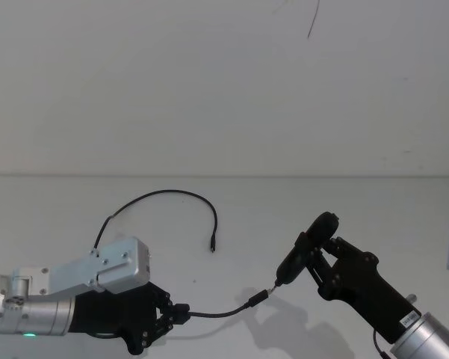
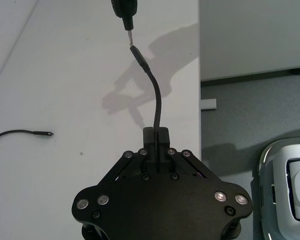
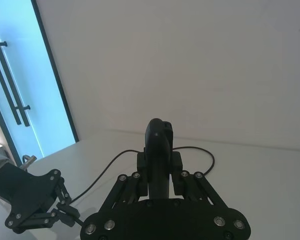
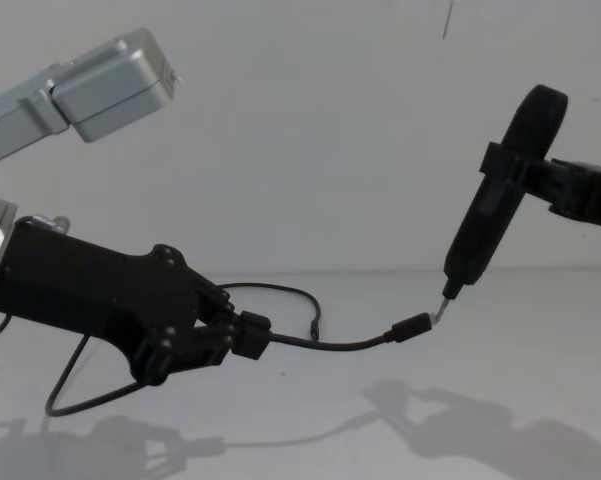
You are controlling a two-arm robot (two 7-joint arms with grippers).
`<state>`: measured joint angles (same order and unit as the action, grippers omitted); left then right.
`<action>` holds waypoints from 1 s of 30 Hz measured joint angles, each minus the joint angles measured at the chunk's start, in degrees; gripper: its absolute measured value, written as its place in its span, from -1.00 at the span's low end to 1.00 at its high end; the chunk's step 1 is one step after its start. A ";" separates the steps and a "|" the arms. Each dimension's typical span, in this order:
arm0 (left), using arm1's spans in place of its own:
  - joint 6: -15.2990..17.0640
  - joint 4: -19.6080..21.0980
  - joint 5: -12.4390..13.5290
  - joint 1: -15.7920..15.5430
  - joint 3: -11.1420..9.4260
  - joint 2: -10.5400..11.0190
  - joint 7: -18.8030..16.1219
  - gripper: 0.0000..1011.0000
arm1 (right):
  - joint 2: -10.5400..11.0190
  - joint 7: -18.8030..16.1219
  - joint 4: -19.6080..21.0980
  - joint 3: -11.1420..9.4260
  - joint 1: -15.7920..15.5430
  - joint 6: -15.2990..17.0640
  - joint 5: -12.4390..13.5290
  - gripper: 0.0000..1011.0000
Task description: Pick up the data cable with the one hand.
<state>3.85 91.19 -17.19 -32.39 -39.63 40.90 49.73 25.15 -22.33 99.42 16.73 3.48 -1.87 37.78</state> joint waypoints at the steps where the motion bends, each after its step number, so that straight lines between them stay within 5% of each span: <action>1: 0.00 0.00 0.00 0.00 0.00 0.00 0.00 -0.92 | 0.00 -0.01 0.01 0.02 0.00 -0.02 0.03 -0.48; 30: 0.00 0.00 0.00 0.00 0.00 0.00 0.00 -0.92 | 0.08 -0.20 0.14 0.40 -0.08 -0.34 0.64 -0.48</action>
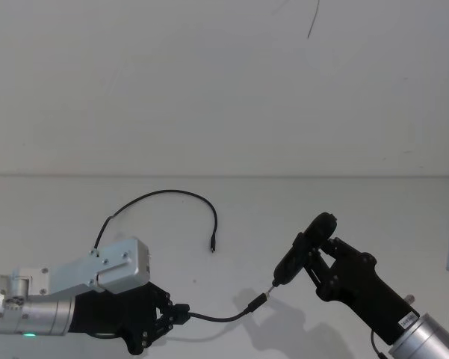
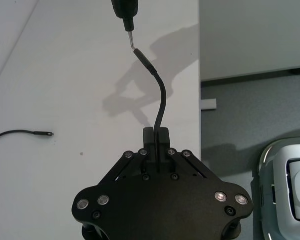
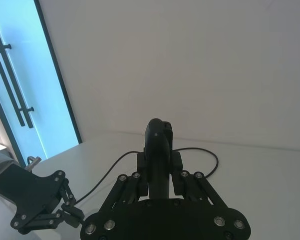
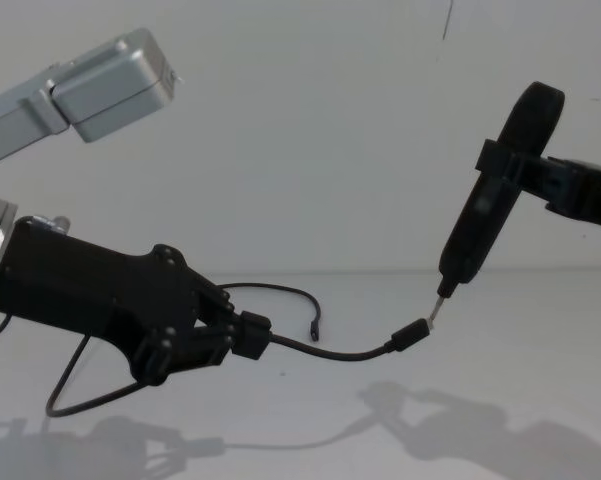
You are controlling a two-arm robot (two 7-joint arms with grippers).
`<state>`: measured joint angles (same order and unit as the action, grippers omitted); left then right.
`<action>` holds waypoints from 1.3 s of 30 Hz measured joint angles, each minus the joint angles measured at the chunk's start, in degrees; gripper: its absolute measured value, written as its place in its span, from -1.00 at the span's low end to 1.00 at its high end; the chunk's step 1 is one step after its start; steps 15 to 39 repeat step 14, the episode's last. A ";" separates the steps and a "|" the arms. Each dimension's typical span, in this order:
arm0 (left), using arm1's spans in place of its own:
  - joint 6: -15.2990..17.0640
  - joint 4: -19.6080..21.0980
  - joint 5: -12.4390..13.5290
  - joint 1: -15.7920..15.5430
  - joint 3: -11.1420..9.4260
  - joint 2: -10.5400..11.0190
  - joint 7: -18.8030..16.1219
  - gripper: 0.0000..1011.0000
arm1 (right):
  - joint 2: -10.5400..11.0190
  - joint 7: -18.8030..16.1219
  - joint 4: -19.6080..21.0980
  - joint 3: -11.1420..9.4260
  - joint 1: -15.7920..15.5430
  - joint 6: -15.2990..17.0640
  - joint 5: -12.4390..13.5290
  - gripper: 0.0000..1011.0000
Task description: Pick up the data cable with the one hand.
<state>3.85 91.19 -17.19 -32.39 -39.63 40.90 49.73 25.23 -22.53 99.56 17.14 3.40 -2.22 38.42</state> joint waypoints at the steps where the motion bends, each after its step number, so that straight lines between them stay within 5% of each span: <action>1: 0.00 0.00 -0.01 0.00 0.00 0.00 0.00 -0.92 | 0.00 0.00 0.00 0.00 0.00 -0.01 0.01 -0.48; 39: 0.00 0.00 0.00 0.00 0.00 0.00 0.00 -0.92 | 0.00 0.00 -0.01 0.00 0.00 -0.02 0.03 -0.48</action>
